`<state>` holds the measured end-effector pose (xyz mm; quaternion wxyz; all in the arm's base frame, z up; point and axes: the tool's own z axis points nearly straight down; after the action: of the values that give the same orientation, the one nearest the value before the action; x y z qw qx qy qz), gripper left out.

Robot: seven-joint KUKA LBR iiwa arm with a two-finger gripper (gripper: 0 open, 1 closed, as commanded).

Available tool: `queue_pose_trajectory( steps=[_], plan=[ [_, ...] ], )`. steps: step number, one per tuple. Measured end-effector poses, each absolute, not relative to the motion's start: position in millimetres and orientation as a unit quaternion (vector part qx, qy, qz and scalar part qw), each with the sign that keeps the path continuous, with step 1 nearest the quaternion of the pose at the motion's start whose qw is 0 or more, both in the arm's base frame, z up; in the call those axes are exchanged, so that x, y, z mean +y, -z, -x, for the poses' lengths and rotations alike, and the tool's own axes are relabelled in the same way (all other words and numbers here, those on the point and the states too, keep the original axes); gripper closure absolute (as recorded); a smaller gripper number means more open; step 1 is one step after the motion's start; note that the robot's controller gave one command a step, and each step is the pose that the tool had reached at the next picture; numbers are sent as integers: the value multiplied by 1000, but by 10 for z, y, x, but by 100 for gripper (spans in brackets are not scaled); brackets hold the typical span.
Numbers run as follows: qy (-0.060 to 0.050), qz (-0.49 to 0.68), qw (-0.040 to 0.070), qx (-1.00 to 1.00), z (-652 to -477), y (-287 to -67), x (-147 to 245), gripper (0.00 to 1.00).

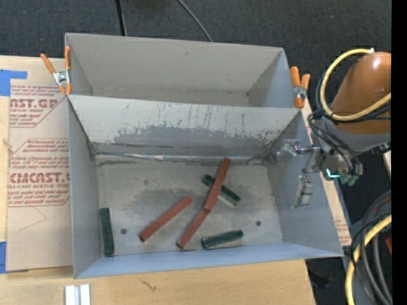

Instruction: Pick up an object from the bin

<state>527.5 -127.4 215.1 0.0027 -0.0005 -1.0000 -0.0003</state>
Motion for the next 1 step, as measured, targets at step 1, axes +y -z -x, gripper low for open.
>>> queue_pose_trajectory(
  steps=[1],
  plan=[
    [0,0,-1,-1000,-5292,-2186,-1269,0]
  ],
)
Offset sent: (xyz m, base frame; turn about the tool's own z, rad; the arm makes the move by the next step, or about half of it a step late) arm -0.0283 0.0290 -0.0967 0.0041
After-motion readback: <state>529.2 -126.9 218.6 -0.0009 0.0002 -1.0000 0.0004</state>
